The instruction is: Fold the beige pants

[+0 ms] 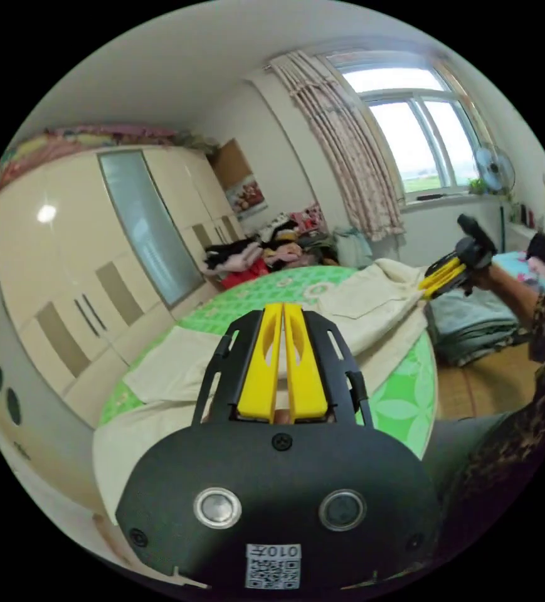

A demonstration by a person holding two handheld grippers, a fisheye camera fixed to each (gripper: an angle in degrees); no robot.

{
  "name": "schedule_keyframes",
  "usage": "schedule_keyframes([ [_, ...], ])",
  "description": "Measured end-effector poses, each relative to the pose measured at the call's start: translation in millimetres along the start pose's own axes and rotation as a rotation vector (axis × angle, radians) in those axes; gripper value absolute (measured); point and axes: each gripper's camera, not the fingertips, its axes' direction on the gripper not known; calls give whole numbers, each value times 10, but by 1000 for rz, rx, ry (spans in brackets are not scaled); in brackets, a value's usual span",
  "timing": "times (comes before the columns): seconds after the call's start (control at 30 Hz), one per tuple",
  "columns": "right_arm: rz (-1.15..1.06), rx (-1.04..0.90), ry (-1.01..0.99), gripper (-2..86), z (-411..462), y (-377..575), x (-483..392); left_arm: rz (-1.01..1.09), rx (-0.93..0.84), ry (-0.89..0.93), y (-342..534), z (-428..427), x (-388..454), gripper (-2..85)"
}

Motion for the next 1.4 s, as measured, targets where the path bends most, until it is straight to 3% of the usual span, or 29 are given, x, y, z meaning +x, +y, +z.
schedule_keyframes([
  [0.07, 9, -18, 62, 54, -20, -42, -52, 0, -70, 138, 90, 272, -29, -3],
  [0.17, 104, 60, 103, 53, -397, -44, 72, 52, -159, 142, 226, 638, 162, -3],
  [0.37, 440, 403, -130, 47, -1278, 238, 1297, 32, -252, 305, 395, 1138, 74, -3],
  [0.43, 583, 481, -298, 65, -1408, 301, 1948, 52, -285, 334, 388, 1233, 74, -3],
  [0.63, 824, 161, -527, 105, -890, -27, 3008, 112, -368, 334, 352, 1481, 135, -2],
  [0.8, 873, 174, -624, 60, -816, -122, 3304, 108, -397, 354, 349, 1630, 68, -2],
  [0.87, 847, 278, -535, 38, -1179, -61, 3277, 93, -423, 379, 360, 1725, 1, -2],
  [0.93, 911, 509, -441, 30, -1738, 353, 3288, 77, -429, 395, 373, 1771, -61, -2],
  [1.0, 966, 419, -419, 31, -1744, 569, 3389, 64, -429, 412, 381, 1812, -117, -2],
  [1.03, 976, 360, -517, 34, -1611, 630, 3425, 57, -434, 425, 384, 1850, -149, -2],
  [1.2, 988, 352, -679, 108, -1404, 450, 3491, 38, -436, 458, 393, 1950, -263, -2],
  [1.4, 864, 230, -740, 50, -1329, -318, 3651, 59, -444, 428, 384, 2011, -277, -2],
])
